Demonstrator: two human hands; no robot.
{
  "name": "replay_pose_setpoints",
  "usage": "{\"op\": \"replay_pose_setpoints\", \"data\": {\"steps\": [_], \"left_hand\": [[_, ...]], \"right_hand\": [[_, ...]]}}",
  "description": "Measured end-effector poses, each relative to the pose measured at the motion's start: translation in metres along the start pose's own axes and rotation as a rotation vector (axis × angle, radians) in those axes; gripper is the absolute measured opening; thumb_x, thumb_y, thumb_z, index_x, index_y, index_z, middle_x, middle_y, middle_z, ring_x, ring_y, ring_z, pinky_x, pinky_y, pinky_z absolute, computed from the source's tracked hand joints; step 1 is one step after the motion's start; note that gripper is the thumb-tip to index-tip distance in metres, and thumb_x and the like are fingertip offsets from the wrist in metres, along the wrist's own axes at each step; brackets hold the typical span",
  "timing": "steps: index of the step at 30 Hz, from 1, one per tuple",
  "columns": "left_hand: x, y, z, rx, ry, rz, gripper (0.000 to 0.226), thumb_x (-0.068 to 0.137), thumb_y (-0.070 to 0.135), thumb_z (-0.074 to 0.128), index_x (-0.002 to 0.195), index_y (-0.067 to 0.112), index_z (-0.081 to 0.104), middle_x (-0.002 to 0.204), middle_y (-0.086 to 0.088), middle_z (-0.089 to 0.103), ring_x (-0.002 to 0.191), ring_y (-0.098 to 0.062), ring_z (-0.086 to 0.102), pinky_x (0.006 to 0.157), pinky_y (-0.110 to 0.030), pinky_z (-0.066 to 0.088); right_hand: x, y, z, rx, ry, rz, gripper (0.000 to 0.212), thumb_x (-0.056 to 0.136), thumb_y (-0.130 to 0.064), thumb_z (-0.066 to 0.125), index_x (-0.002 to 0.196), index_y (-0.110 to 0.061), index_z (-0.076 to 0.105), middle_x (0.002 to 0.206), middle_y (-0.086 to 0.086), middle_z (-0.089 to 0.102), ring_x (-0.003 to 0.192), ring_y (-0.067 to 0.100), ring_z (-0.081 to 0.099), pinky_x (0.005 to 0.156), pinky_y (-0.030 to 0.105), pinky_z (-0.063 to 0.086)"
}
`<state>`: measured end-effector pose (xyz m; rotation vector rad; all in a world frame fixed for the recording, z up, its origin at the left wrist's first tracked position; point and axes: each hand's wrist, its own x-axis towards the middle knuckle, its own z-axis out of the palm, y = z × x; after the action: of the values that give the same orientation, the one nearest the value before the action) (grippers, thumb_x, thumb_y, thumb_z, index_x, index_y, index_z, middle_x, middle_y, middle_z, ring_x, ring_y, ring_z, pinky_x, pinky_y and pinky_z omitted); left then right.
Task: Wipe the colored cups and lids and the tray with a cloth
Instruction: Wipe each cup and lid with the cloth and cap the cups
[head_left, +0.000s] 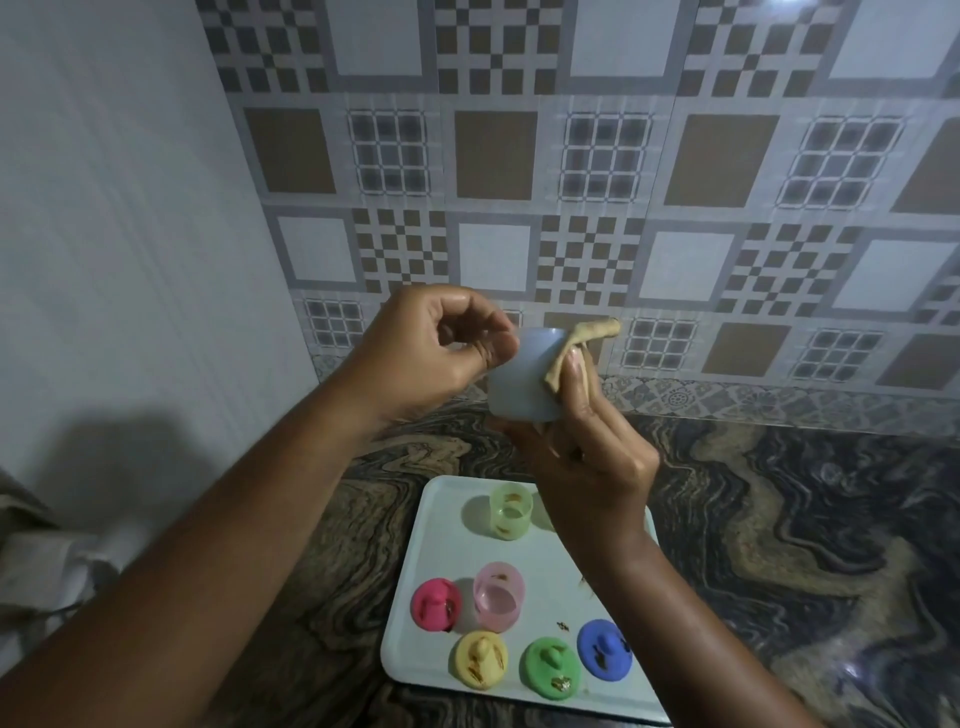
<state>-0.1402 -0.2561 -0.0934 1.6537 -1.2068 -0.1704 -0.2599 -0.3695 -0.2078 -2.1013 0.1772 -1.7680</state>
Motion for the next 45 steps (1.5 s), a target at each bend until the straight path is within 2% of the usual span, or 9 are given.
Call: {"op": "replay_pose_setpoints", "data": {"steps": [5, 9, 15, 18, 23, 28, 31, 35, 45], "left_hand": [[-0.003, 0.001, 0.008, 0.070, 0.027, 0.073, 0.016, 0.083, 0.034, 0.074, 0.096, 0.024, 0.074, 0.093, 0.011, 0.074, 0.092, -0.007, 0.068, 0.086, -0.035, 0.059], [-0.001, -0.010, 0.003, -0.048, 0.020, -0.011, 0.019, 0.087, 0.028, 0.069, 0.104, 0.022, 0.074, 0.104, 0.011, 0.074, 0.099, -0.001, 0.068, 0.088, -0.032, 0.058], [0.002, -0.008, 0.015, 0.179, 0.062, 0.083, 0.007, 0.083, 0.014, 0.077, 0.089, 0.017, 0.075, 0.083, 0.013, 0.070, 0.081, -0.003, 0.065, 0.072, -0.010, 0.049], [0.002, -0.014, 0.024, 0.162, 0.110, 0.068, 0.005, 0.084, 0.010, 0.075, 0.087, 0.013, 0.075, 0.081, 0.012, 0.069, 0.081, -0.002, 0.064, 0.071, -0.007, 0.048], [0.007, -0.040, 0.022, 0.238, 0.182, 0.066, 0.005, 0.085, 0.009, 0.074, 0.090, 0.009, 0.075, 0.084, 0.003, 0.070, 0.078, -0.007, 0.064, 0.074, -0.009, 0.049], [0.015, -0.072, 0.021, 0.324, 0.152, 0.035, 0.008, 0.085, 0.009, 0.075, 0.092, 0.007, 0.076, 0.086, 0.003, 0.069, 0.075, 0.007, 0.056, 0.070, 0.002, 0.040], [0.018, -0.101, 0.029, 0.402, 0.099, -0.023, 0.011, 0.085, 0.012, 0.075, 0.094, 0.006, 0.077, 0.090, -0.004, 0.073, 0.073, -0.003, 0.058, 0.071, -0.005, 0.042], [0.025, -0.145, 0.042, 0.501, 0.030, -0.095, 0.013, 0.087, 0.016, 0.073, 0.097, 0.008, 0.078, 0.096, -0.008, 0.076, 0.083, -0.016, 0.067, 0.078, -0.024, 0.048], [0.030, -0.245, 0.079, 0.662, -0.115, -0.176, 0.019, 0.090, 0.013, 0.065, 0.082, 0.001, 0.077, 0.087, -0.021, 0.068, 0.079, -0.034, 0.063, 0.072, -0.035, 0.048]], "right_hand": [[-0.004, 0.002, 0.003, -0.001, 0.033, 0.019, 0.067, 0.089, -0.036, 0.077, 0.131, 0.010, 0.054, 0.098, 0.031, 0.074, 0.077, 0.039, 0.073, 0.074, 0.037, 0.061], [-0.004, 0.000, 0.000, 0.080, 0.039, 0.131, 0.073, 0.092, -0.052, 0.068, 0.136, 0.004, 0.048, 0.112, 0.029, 0.073, 0.091, 0.034, 0.077, 0.077, 0.041, 0.062], [-0.010, 0.006, 0.007, -0.161, -0.106, 0.003, 0.056, 0.078, -0.014, 0.087, 0.125, 0.010, 0.066, 0.124, 0.034, 0.065, 0.106, 0.042, 0.072, 0.088, 0.032, 0.056], [-0.009, 0.011, 0.009, -0.183, -0.164, -0.008, 0.059, 0.078, -0.017, 0.083, 0.127, 0.010, 0.064, 0.130, 0.033, 0.062, 0.119, 0.045, 0.063, 0.097, 0.026, 0.049], [-0.017, 0.033, 0.007, -0.042, -0.191, 0.043, 0.048, 0.080, -0.003, 0.084, 0.125, 0.004, 0.069, 0.132, 0.025, 0.063, 0.123, 0.028, 0.063, 0.097, 0.020, 0.054], [-0.031, 0.048, 0.015, 0.087, -0.173, 0.327, 0.044, 0.083, 0.001, 0.077, 0.126, 0.003, 0.067, 0.123, 0.013, 0.067, 0.118, 0.007, 0.058, 0.094, 0.006, 0.047], [-0.028, 0.062, 0.022, 0.007, -0.279, 0.425, 0.039, 0.089, 0.002, 0.073, 0.127, -0.004, 0.069, 0.111, 0.017, 0.075, 0.107, 0.007, 0.064, 0.079, 0.004, 0.046], [-0.025, 0.083, 0.046, -0.051, -0.358, 0.426, 0.026, 0.096, -0.005, 0.067, 0.122, -0.002, 0.072, 0.102, 0.018, 0.078, 0.094, 0.021, 0.072, 0.075, 0.035, 0.057], [-0.053, 0.140, 0.112, -0.148, -0.638, 0.506, 0.015, 0.100, -0.015, 0.054, 0.101, -0.009, 0.069, 0.081, 0.020, 0.072, 0.074, 0.038, 0.068, 0.063, 0.038, 0.048]]}}
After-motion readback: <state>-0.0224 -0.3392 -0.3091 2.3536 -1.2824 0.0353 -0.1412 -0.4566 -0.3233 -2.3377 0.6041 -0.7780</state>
